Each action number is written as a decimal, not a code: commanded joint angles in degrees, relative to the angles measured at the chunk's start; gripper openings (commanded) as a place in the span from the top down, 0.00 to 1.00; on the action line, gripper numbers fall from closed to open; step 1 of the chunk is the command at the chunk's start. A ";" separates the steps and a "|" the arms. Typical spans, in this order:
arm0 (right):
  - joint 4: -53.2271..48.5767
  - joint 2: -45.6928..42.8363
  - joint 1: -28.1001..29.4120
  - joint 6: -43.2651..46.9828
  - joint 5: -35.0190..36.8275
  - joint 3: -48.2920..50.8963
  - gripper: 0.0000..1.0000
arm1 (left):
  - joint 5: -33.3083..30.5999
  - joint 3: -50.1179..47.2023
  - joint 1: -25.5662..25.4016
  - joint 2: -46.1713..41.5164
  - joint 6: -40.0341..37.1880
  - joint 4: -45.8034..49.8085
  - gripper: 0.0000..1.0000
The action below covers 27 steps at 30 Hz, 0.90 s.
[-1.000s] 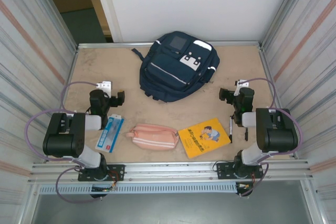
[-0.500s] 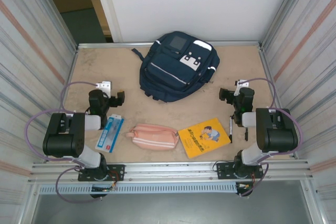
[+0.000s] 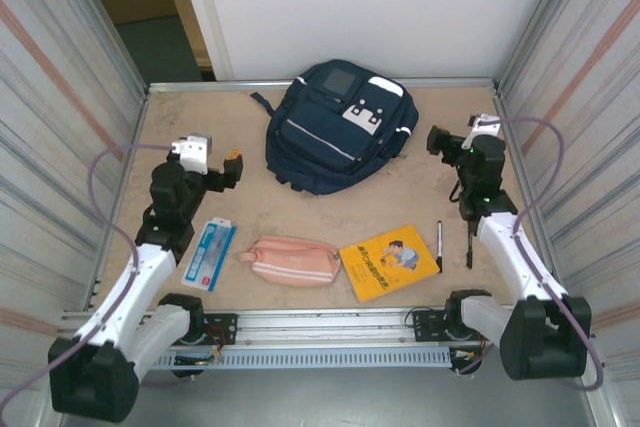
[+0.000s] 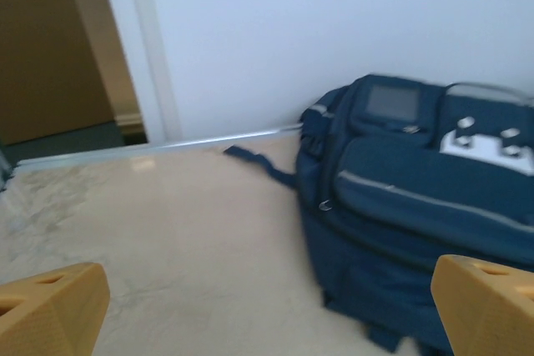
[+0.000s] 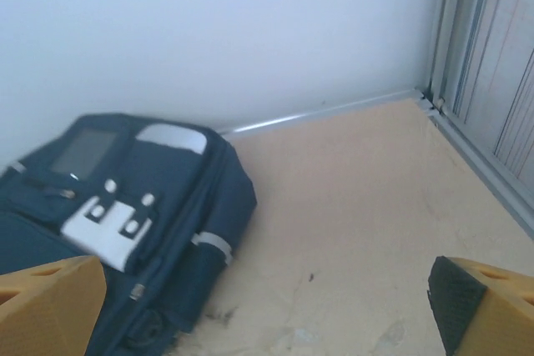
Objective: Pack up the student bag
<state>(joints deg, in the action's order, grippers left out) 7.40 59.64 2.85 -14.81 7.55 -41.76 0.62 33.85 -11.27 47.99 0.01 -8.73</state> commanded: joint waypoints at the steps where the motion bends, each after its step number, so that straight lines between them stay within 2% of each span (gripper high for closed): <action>1: -17.59 -2.56 1.43 -5.89 -1.93 -1.74 0.01 | 2.40 3.86 -0.78 -2.70 13.56 16.73 0.01; 3: -19.41 -5.58 2.23 -6.43 -2.91 -0.58 0.01 | 4.66 7.25 -0.76 -2.65 21.66 23.53 0.01; 6: -21.41 -10.02 2.99 -8.66 -3.60 1.65 0.01 | 11.76 10.00 -0.58 -1.07 27.25 31.74 0.01; 10: -21.20 -13.29 3.72 -8.30 -5.56 4.51 0.01 | 27.35 8.25 3.64 0.11 28.32 32.50 0.01; 13: -20.91 -12.05 6.22 -9.12 -7.16 4.79 0.01 | 32.00 8.28 3.42 3.01 30.61 33.08 0.01; 14: -21.33 -11.11 7.25 -9.79 -7.80 4.42 0.01 | 31.37 8.93 1.84 4.22 30.47 33.44 0.01; 18: -21.21 -5.95 13.27 -10.08 -7.12 3.63 0.01 | 16.25 13.13 -8.95 10.16 30.17 36.52 0.01; 20: -21.79 -3.38 15.17 -9.50 -7.14 2.60 0.01 | 11.36 15.03 -11.82 13.77 31.98 37.33 0.02; 23: -23.74 -0.04 16.88 -9.58 -7.21 0.69 0.01 | 7.12 17.55 -12.65 19.32 36.71 37.08 0.08; 27: -21.79 1.19 17.59 -10.99 -7.01 1.30 0.01 | 2.89 21.33 -12.73 26.63 43.05 35.27 0.24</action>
<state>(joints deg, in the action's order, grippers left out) -14.66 60.40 20.01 -23.81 0.43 -38.54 9.67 52.05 -23.92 71.35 37.15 27.16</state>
